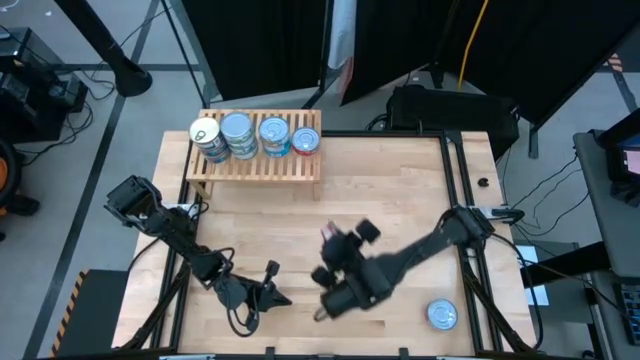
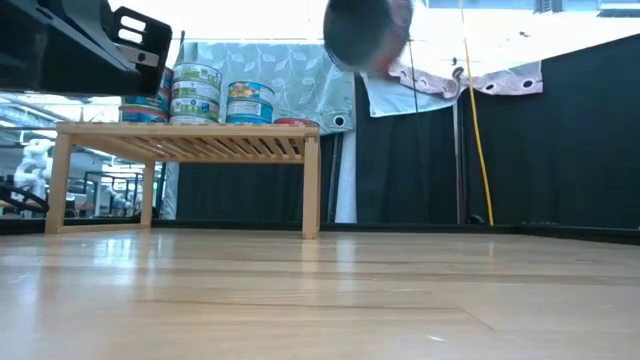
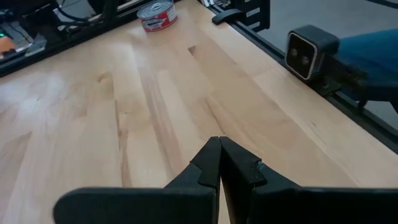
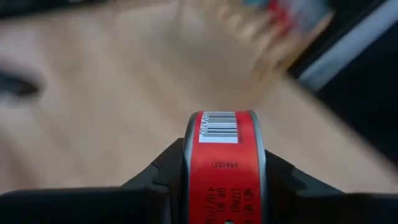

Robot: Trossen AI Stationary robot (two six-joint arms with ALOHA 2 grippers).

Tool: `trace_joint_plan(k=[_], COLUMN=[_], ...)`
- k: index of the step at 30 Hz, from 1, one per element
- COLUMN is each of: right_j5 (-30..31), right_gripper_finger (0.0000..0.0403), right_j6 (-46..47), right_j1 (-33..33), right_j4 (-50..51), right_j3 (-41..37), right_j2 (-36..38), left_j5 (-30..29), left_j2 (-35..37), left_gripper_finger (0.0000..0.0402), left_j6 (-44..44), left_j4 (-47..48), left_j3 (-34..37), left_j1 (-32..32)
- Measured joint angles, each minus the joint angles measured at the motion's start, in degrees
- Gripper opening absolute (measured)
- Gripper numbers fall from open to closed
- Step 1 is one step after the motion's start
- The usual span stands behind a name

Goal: Stack canned seafood by type on shelf
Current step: Stack the left red can on top of the other red can

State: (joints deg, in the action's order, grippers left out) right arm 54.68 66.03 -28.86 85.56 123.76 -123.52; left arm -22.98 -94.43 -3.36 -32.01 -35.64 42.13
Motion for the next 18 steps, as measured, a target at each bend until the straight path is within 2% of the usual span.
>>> trace_joint_plan(k=[5, 10, 14, 18], right_j5=[8.1, 14.8, 15.0, 8.2], right_gripper_finger=[0.0130, 0.0126, 0.0127, 0.0127], right_j6=[-19.1, -45.9, -65.0, -78.7], right_j1=[5.6, 11.1, 16.1, 22.1], right_j4=[-0.6, -5.9, -11.5, -18.1], right_j3=[8.8, 11.2, 11.1, 11.1], right_j2=[0.0, 0.2, 0.2, 0.3], left_j5=[0.0, -2.1, -7.3, -16.2], left_j2=[0.0, 0.8, 4.3, 9.5], left_gripper_finger=[0.0011, 0.0011, 0.0011, 0.0011], left_j6=[-0.1, -0.6, -2.2, -3.2], left_j4=[0.0, 0.5, 4.0, 10.1], left_j3=[0.0, 0.0, 0.0, 0.0], left_j1=[0.7, 0.7, 0.7, 0.7])
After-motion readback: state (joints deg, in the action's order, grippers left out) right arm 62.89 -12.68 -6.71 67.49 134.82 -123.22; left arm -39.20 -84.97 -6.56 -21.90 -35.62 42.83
